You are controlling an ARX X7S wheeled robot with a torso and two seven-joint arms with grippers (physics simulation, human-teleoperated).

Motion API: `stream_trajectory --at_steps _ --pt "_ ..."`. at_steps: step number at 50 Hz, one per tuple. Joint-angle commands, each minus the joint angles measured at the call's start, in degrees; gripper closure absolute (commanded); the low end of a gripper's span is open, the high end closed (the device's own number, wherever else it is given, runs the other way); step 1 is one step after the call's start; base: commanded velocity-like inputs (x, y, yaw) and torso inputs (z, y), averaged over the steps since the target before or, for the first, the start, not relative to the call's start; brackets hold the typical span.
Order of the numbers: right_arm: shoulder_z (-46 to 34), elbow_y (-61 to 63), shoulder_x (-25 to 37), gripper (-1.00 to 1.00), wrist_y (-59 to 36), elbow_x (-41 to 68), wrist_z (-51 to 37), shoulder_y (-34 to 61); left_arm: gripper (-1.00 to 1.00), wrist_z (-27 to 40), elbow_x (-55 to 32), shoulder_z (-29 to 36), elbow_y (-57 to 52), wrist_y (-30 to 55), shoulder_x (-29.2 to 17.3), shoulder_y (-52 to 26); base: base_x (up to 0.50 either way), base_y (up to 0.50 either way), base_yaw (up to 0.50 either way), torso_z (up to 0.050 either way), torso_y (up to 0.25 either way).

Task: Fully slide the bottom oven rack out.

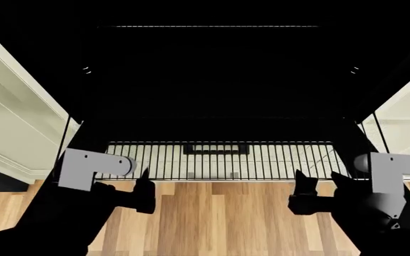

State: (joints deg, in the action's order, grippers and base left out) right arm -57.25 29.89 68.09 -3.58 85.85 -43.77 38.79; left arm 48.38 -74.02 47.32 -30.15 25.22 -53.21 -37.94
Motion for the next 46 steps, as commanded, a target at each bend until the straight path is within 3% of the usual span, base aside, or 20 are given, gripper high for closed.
stream_trajectory --at_steps 1,33,46 --pt "-14.4 -11.5 0.3 -1.00 -18.9 9.6 -3.5 -17.7 -1.00 -4.0 -26.7 14.5 32.7 21.1 2.0 8.5 0.00 0.00 -0.01 0.000 -0.018" --pt "-19.1 -9.1 3.6 -1.00 -19.9 12.2 -2.7 -24.8 -1.00 -4.2 -31.0 14.9 28.5 21.5 -3.7 13.0 0.00 0.00 -0.01 0.000 -0.017" --pt "-22.2 -7.4 6.4 -1.00 -12.9 8.4 -1.1 -32.2 -1.00 -4.6 -32.0 15.4 24.2 19.2 -7.4 17.9 0.00 0.00 0.00 0.000 -0.016"
